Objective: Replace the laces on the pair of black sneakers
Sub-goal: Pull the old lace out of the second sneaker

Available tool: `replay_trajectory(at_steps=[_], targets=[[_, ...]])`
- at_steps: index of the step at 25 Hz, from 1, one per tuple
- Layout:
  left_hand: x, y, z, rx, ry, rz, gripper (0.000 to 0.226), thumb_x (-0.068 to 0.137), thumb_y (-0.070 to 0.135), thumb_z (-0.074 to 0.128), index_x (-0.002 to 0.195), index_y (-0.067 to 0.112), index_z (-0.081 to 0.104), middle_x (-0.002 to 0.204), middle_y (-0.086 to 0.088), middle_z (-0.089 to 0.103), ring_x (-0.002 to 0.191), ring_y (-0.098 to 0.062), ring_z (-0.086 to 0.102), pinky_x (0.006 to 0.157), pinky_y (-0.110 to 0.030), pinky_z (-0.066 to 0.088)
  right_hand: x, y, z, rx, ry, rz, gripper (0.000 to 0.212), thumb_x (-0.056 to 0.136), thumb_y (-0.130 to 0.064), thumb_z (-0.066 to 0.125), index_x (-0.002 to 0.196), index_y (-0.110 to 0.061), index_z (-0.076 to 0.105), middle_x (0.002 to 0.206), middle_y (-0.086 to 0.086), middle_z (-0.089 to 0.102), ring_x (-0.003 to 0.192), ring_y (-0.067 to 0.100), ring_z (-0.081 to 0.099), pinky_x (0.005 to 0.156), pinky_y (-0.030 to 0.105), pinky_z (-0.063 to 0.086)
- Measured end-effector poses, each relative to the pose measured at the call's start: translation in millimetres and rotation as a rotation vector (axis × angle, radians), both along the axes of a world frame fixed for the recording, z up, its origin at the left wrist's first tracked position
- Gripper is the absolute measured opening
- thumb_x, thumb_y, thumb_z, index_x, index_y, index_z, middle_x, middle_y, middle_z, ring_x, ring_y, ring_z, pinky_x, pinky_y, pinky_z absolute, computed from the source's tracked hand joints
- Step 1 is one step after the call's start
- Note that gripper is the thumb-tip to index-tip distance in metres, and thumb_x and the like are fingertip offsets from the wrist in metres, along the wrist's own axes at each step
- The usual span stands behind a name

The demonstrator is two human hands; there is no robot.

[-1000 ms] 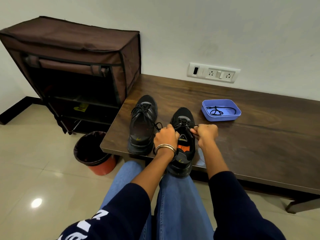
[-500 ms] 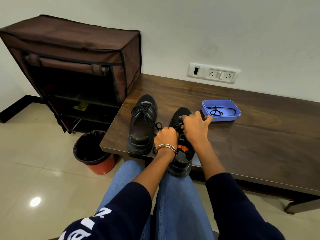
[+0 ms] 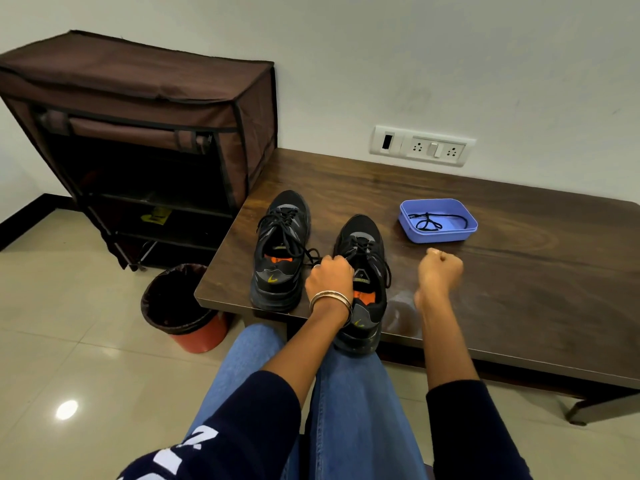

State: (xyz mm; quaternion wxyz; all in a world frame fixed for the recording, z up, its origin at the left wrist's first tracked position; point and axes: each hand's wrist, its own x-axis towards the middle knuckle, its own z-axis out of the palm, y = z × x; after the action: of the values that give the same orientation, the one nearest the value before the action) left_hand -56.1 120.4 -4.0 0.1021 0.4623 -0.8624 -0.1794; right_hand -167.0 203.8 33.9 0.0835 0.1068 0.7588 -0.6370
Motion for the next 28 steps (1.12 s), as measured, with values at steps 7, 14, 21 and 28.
replay_trajectory(at_steps=[7,14,21,28], targets=[[3,-1,1,0.018,0.001,-0.004,0.03,0.099,0.03,0.044,0.111,0.009,0.061,0.114,-0.011,0.058,0.107,-0.033,0.058,0.074,-0.039,0.046,22,-41,-4,0.9,0.632,0.832,0.015,0.091,-0.026,0.064,0.102,-0.018,0.069,0.116,0.005,0.058,0.118,0.028,0.044,0.096,0.054,0.035],[2,0,-1,0.032,0.01,0.01,0.031,0.098,0.033,0.044,0.112,0.01,0.062,0.115,-0.01,0.058,0.107,-0.033,0.058,0.076,-0.038,0.047,28,-27,-10,0.416,0.457,0.488,0.012,0.086,-0.016,0.063,0.085,-0.016,0.075,0.09,0.0,0.069,0.091,0.018,0.06,0.084,0.041,0.045],[1,-1,-3,0.032,0.024,0.015,0.032,0.098,0.032,0.043,0.112,0.011,0.063,0.118,-0.01,0.058,0.107,-0.033,0.058,0.076,-0.038,0.046,9,-7,-4,0.354,0.257,0.184,0.03,0.092,-0.023,0.061,0.121,-0.016,0.057,0.126,0.007,0.055,0.122,0.03,0.047,0.101,0.055,0.037],[2,-1,-3,0.007,-0.013,-0.006,0.029,0.099,0.028,0.042,0.113,0.01,0.061,0.118,-0.011,0.056,0.108,-0.034,0.057,0.076,-0.04,0.048,36,-46,-12,0.976,0.582,0.802,0.02,0.09,-0.018,0.059,0.109,-0.017,0.067,0.132,0.006,0.046,0.125,0.031,0.034,0.1,0.054,0.029]])
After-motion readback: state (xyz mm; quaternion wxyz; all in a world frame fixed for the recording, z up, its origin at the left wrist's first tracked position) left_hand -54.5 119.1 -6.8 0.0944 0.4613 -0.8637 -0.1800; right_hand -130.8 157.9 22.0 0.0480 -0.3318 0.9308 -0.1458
